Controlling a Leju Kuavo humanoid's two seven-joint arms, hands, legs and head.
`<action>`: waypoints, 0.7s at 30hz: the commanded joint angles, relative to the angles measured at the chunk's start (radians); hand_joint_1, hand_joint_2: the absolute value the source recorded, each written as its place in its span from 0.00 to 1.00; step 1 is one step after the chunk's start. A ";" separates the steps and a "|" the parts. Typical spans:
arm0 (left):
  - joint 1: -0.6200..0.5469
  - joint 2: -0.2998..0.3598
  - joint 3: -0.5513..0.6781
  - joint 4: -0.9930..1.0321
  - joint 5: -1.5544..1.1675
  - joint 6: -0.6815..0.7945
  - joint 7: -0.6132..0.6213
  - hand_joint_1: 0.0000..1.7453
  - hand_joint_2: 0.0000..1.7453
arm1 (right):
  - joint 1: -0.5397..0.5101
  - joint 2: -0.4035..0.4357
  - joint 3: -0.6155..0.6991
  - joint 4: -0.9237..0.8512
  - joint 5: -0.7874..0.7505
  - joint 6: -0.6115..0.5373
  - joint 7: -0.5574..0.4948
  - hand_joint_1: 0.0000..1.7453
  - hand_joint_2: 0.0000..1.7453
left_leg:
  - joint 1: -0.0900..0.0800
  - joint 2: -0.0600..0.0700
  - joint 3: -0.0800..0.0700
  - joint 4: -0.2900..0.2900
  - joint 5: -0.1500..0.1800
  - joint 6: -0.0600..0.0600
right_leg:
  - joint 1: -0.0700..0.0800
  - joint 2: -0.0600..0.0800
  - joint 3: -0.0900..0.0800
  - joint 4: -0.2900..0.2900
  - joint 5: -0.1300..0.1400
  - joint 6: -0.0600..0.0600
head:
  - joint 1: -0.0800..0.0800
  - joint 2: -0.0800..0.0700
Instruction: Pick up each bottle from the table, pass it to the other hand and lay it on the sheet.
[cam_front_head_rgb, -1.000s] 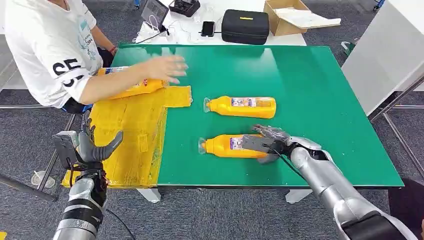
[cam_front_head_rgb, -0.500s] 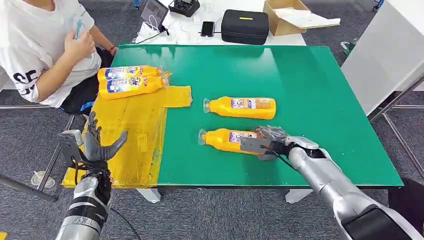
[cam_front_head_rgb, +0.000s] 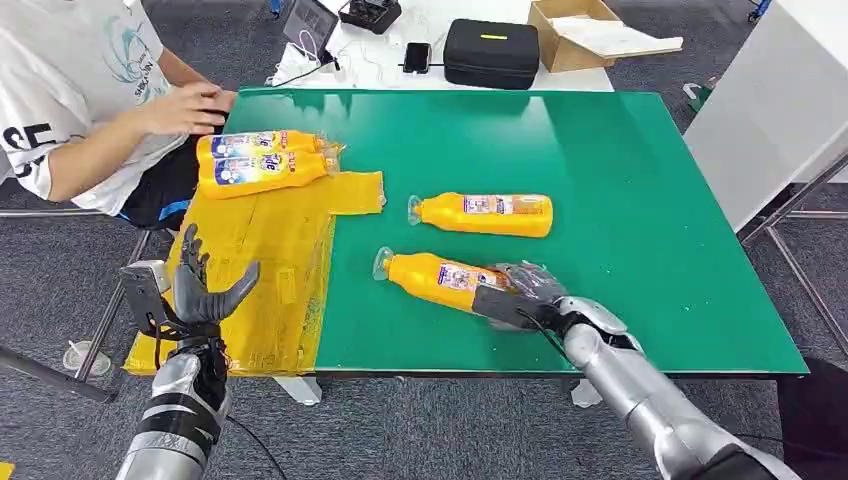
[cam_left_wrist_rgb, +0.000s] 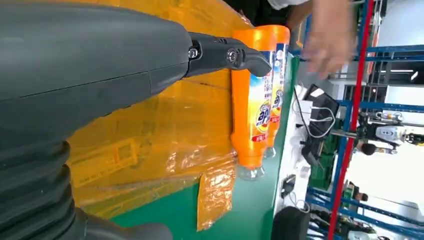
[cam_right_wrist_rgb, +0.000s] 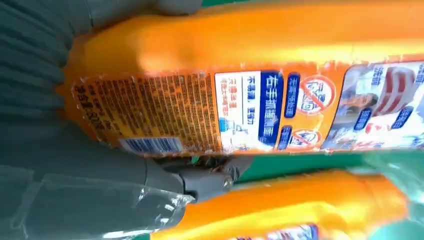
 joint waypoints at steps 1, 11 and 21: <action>0.029 -0.022 0.016 -0.023 0.080 -0.076 0.048 0.00 1.00 | 0.217 0.234 -0.330 -0.341 0.016 -0.297 -0.166 1.00 1.00 | 0.001 0.003 0.001 0.000 -0.002 0.000 | 0.001 0.003 0.000 0.000 0.000 -0.002 | -0.001 0.000; 0.123 -0.026 -0.157 -0.187 0.397 -0.335 0.253 0.00 1.00 | 0.369 0.377 -0.544 -0.518 -0.158 -0.529 -0.447 1.00 1.00 | 0.001 -0.002 0.000 0.001 -0.002 0.001 | 0.002 -0.003 0.001 0.000 -0.003 -0.002 | 0.000 0.000; 0.166 -0.005 -0.257 -0.207 0.519 -0.476 0.308 0.00 1.00 | 0.362 0.394 -0.531 -0.396 -0.178 -0.458 -0.471 1.00 1.00 | 0.000 0.002 0.001 -0.001 -0.003 0.000 | 0.001 0.000 0.001 -0.001 -0.002 -0.002 | -0.001 0.000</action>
